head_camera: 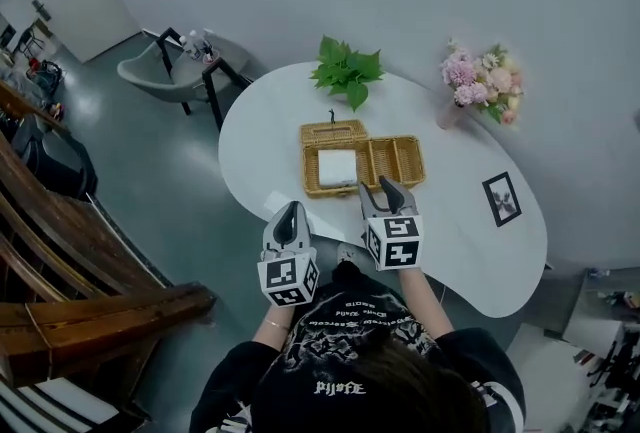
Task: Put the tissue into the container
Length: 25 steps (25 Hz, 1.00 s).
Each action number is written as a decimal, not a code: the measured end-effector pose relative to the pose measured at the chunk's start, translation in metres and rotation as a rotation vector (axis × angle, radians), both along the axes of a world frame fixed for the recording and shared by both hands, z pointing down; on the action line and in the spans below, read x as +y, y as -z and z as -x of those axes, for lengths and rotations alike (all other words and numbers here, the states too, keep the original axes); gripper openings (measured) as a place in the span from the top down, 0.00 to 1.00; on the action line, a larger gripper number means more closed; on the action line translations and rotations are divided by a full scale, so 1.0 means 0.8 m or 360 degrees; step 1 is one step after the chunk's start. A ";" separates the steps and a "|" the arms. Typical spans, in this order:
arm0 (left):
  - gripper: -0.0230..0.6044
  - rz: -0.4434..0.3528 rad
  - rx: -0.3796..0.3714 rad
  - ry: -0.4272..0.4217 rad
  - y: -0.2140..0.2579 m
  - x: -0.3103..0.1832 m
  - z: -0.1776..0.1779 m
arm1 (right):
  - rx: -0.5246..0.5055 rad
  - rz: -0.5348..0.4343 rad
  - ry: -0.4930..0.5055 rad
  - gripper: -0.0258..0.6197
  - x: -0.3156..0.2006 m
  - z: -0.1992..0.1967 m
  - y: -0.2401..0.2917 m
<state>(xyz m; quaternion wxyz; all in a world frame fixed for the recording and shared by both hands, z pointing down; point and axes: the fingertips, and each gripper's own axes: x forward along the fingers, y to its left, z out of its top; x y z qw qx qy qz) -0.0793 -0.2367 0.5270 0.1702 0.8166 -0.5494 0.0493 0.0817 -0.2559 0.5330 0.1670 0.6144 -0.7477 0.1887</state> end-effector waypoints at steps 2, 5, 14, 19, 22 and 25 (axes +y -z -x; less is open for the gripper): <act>0.91 0.0005 -0.0006 -0.0025 -0.004 0.008 -0.002 | -0.0007 0.0015 -0.0006 0.68 0.016 0.004 -0.010; 0.91 0.0001 -0.0010 -0.0051 -0.007 0.020 -0.006 | 0.0037 0.0028 -0.0016 0.68 0.039 0.005 -0.021; 0.91 -0.0032 -0.0013 -0.0131 -0.006 0.051 -0.013 | 0.0298 -0.0219 -0.0072 0.85 0.078 0.006 0.003; 0.91 -0.0059 -0.0012 -0.0161 0.000 0.063 -0.018 | 0.0228 -0.0226 -0.0095 0.91 0.093 0.009 0.003; 0.91 -0.0059 -0.0016 -0.0170 0.000 0.071 -0.018 | 0.0158 -0.0252 -0.0118 0.92 0.100 0.009 0.007; 0.91 -0.0062 -0.0014 -0.0163 0.001 0.077 -0.017 | 0.0113 -0.0269 -0.0162 0.92 0.106 0.004 0.009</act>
